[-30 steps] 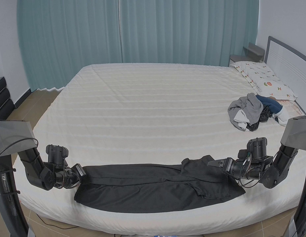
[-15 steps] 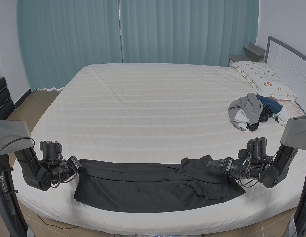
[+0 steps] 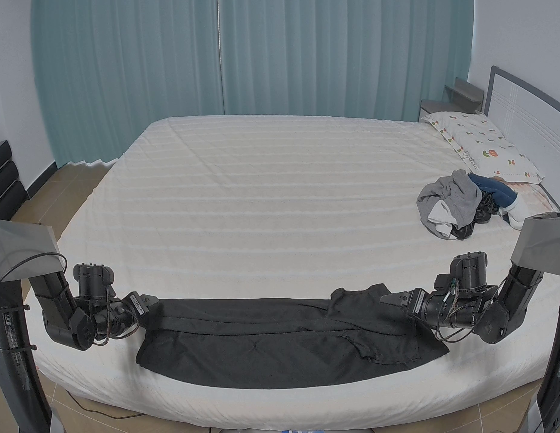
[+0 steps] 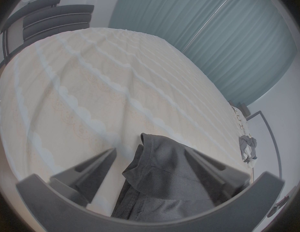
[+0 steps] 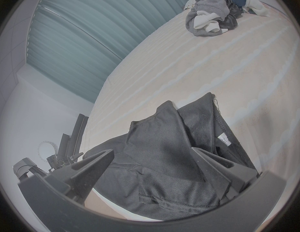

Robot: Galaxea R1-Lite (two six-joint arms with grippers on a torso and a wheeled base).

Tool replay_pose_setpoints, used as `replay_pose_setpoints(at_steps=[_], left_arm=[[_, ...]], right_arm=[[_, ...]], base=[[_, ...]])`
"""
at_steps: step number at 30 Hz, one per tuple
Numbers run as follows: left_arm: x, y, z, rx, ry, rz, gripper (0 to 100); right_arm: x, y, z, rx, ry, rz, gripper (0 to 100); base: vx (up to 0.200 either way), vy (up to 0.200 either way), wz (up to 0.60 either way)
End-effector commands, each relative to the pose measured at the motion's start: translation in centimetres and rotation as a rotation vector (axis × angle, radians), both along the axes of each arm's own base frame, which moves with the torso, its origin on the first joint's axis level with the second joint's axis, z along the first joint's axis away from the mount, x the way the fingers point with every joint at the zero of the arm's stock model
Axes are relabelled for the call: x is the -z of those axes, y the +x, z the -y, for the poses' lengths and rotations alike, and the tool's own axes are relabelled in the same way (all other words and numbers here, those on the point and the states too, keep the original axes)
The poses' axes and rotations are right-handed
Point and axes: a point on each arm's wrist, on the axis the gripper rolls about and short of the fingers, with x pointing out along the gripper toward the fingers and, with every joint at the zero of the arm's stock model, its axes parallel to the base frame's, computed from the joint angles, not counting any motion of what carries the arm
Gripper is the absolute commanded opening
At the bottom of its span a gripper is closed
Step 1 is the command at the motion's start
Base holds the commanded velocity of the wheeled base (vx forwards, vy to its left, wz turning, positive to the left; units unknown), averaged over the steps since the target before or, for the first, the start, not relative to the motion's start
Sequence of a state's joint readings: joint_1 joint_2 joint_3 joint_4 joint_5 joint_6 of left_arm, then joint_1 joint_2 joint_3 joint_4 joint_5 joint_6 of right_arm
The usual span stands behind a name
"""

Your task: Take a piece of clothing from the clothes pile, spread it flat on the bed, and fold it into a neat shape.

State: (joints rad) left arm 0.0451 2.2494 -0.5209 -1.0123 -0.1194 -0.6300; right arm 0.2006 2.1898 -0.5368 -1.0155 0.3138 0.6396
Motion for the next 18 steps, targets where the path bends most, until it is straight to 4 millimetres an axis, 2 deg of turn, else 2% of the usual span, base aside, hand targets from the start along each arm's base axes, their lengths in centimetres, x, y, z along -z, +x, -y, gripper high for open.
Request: replay_pose_setpoints(at_steps=[1, 6, 12, 14, 18], left_arm=[[-0.8, -0.2, -1.1, 0.006, -0.037, 0.028, 100], [-3.0, -0.9, -2.0, 0.057, -0.109, 0.083, 100], [-3.2, -0.8, -0.3, 0.111, -0.115, 0.084, 100], [-3.0, -1.0, 0.2, 0.128, -0.118, 0.072, 100], [-2.4, -2.3, 0.7, 0.139, -0.120, 0.029, 100]], right_arm=[[0.0, 0.0, 0.0, -0.001, 0.002, 0.005, 100], [-1.4, 0.6, 0.1, 0.010, 0.014, 0.049, 100], [-2.1, 0.8, -0.1, 0.018, 0.009, 0.069, 100], [-2.6, 0.2, 0.3, 0.026, 0.011, 0.073, 100], [-2.4, -1.4, 1.0, 0.047, 0.010, 0.036, 100]], base=[[0.000, 0.000, 0.00], [0.000, 0.000, 0.00], [0.000, 0.000, 0.00], [-0.200, 0.000, 0.00], [-0.200, 0.000, 0.00]])
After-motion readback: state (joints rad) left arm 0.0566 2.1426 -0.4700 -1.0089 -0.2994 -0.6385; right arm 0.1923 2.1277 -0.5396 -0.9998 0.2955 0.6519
